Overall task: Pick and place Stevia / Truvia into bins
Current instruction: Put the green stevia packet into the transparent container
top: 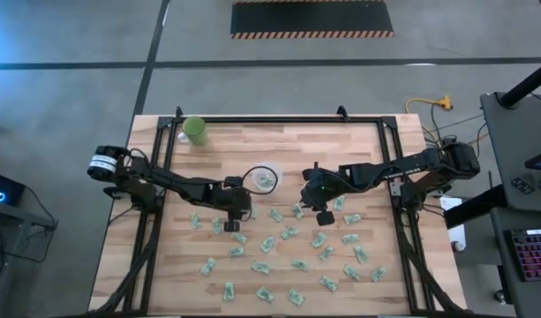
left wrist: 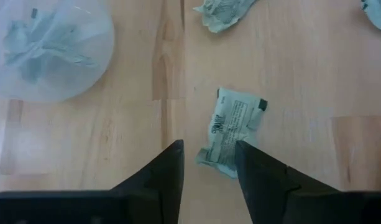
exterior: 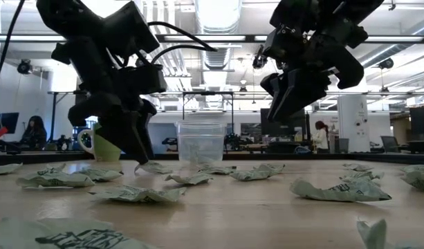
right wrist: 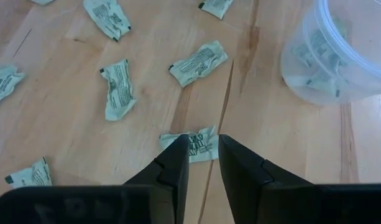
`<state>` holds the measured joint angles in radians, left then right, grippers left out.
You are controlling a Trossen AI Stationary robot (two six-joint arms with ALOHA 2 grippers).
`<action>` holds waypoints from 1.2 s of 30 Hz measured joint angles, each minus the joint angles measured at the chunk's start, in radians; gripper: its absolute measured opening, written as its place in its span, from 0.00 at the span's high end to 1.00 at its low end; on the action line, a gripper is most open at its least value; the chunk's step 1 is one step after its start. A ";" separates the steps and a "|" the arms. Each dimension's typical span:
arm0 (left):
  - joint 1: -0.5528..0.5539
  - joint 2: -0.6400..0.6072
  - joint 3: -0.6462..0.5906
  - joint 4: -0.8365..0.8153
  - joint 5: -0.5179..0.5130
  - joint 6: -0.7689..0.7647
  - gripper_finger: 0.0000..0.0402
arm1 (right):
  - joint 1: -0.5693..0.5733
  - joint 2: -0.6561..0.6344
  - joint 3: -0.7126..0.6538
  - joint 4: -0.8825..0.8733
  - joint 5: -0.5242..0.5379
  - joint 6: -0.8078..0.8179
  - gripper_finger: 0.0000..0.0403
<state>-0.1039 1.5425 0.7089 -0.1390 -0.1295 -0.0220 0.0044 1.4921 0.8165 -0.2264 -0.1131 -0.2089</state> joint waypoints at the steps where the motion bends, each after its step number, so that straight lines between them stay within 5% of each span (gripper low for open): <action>1: 0.000 0.000 -0.001 0.000 0.002 0.000 0.68 | 0.000 0.000 0.000 0.000 0.000 0.000 0.80; 11: 0.000 0.000 -0.003 -0.002 0.021 0.000 0.71 | 0.000 0.000 0.000 0.001 0.000 0.000 0.83; 20: 0.005 0.000 -0.003 -0.012 0.021 0.001 0.98 | 0.000 0.000 0.000 0.000 0.001 0.000 0.81; 36: 0.005 -0.085 0.033 -0.029 -0.089 0.050 1.00 | 0.000 0.000 0.000 -0.001 0.001 -0.001 0.84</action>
<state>-0.0994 1.4577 0.7417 -0.1681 -0.2186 0.0277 0.0043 1.4921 0.8165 -0.2279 -0.1120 -0.2096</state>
